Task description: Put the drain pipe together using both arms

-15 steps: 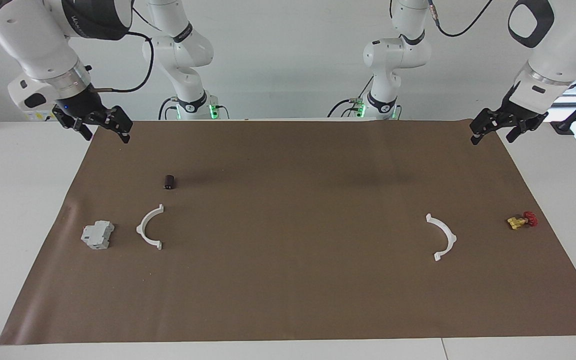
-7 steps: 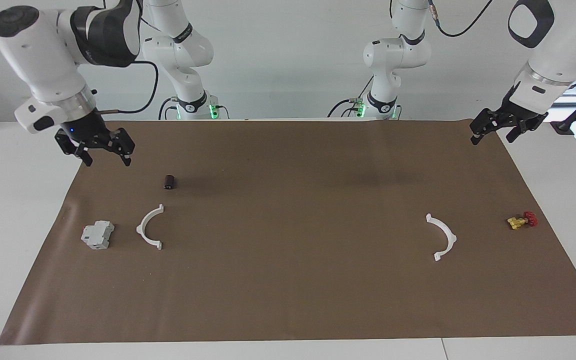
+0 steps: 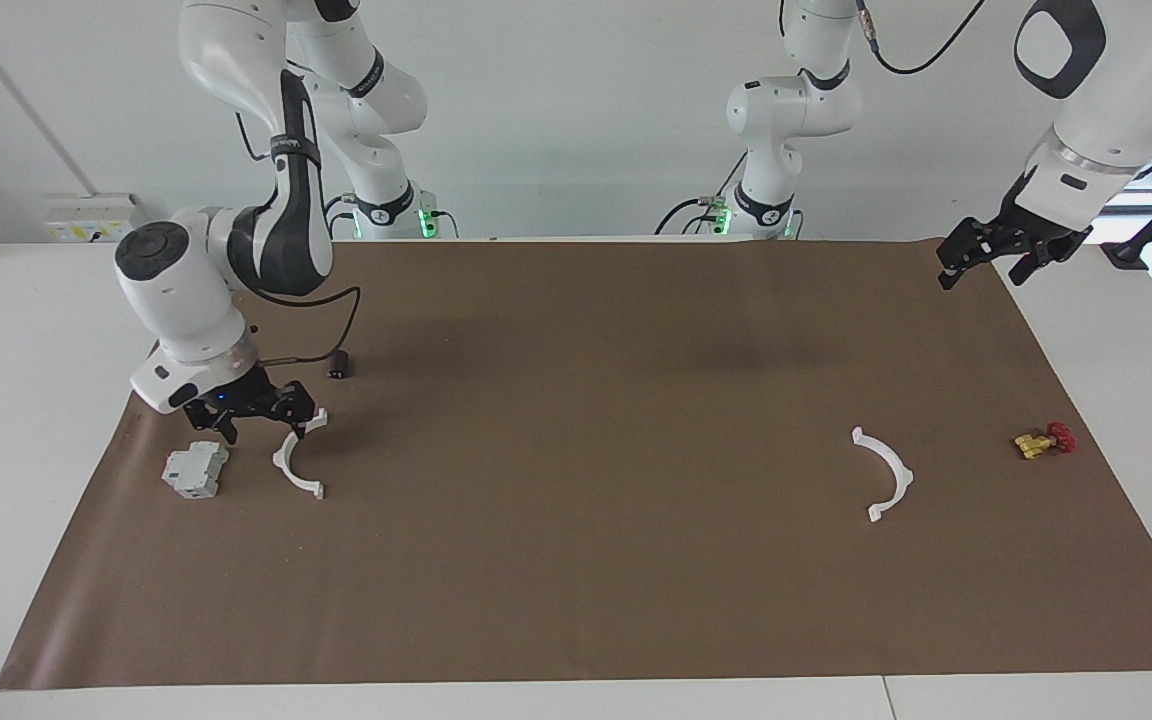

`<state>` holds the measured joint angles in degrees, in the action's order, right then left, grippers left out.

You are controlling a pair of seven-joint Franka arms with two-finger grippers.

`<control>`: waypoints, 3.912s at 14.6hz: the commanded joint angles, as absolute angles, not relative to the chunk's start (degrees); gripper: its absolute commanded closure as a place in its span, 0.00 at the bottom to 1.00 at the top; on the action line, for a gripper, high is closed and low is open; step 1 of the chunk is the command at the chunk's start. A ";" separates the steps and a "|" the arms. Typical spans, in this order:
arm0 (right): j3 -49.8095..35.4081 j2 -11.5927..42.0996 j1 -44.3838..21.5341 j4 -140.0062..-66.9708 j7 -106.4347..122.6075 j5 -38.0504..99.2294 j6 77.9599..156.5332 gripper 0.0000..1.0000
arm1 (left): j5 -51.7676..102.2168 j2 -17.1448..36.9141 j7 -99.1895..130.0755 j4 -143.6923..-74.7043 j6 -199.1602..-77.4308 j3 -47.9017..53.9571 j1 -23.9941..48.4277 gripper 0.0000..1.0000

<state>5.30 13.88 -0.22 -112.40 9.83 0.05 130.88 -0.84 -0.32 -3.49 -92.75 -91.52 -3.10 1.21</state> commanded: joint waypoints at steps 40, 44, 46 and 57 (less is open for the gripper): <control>4.75 20.39 2.55 -110.14 30.32 10.72 130.98 0.84 | -0.53 17.68 -7.12 -110.13 -138.09 -2.90 1.58 1.00; 0.53 20.74 -2.25 -99.08 16.22 9.58 120.34 0.84 | -0.53 14.51 -5.55 -109.86 -133.96 -2.81 3.34 1.00; 0.53 21.27 -9.54 -94.51 6.82 5.74 117.96 0.83 | -0.53 13.36 -4.75 -109.34 -131.93 -2.64 3.43 1.00; 0.18 33.31 -29.79 -84.79 -25.66 -0.08 123.56 0.81 | -0.53 12.75 3.68 -108.46 -129.90 -2.20 9.13 1.00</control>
